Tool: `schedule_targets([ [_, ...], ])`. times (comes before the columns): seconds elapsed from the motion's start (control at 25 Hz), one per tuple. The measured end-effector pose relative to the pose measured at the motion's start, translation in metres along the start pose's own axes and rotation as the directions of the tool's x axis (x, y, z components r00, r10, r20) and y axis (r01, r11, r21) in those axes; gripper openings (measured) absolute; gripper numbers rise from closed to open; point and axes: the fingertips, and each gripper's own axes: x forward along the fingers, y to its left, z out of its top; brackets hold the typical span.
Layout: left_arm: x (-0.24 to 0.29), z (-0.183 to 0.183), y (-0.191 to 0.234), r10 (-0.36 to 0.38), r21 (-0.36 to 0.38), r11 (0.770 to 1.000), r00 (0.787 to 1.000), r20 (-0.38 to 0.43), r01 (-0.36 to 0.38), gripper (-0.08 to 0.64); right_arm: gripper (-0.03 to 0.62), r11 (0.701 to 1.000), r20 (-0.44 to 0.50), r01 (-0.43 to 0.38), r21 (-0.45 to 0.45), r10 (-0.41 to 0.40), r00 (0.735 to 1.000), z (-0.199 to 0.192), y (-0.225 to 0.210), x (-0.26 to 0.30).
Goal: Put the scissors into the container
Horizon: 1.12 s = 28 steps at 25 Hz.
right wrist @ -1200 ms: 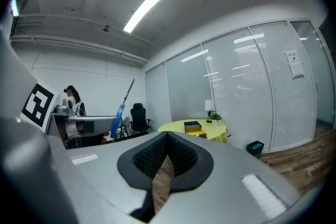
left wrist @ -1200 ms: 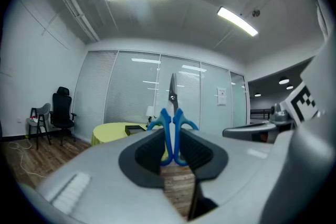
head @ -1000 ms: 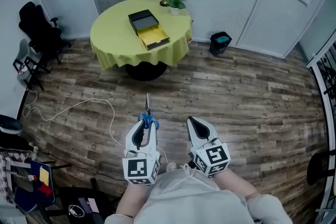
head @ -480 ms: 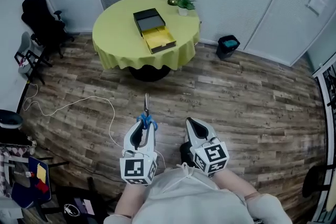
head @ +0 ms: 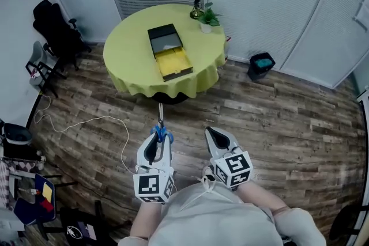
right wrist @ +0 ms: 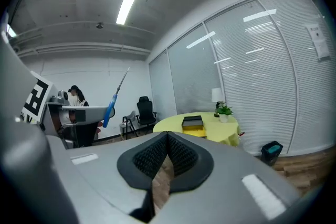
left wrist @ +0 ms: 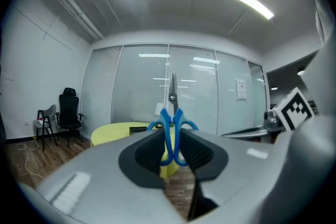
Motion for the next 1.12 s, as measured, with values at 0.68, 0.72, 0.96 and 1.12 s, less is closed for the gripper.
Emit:
schedule_targets([
  [0.68, 0.147, -0.017, -0.016, 0.061, -0.051, 0.997, 0.996, -0.069, -0.064, 0.092, 0.0, 0.995, -0.063, -0.096, 0.025, 0.098, 0.993, 0.009, -0.12, 0.098],
  [0.72, 0.157, -0.018, -0.012, 0.058, -0.05, 0.997, 0.996, -0.071, -0.061, 0.092, 0.0, 0.996, -0.065, -0.09, 0.03, 0.092, 0.994, 0.011, -0.126, 0.107],
  [0.96, 0.24, -0.011, 0.029, 0.028, -0.052, 0.998, 0.998, -0.062, -0.031, 0.092, 0.0, 0.999, -0.065, -0.048, 0.0, 0.048, 0.997, 0.031, -0.157, 0.181],
  [1.12, 0.301, 0.003, 0.068, 0.01, -0.053, 0.999, 0.999, -0.043, -0.012, 0.092, 0.0, 0.999, -0.07, -0.031, -0.011, 0.03, 0.997, 0.051, -0.175, 0.244],
])
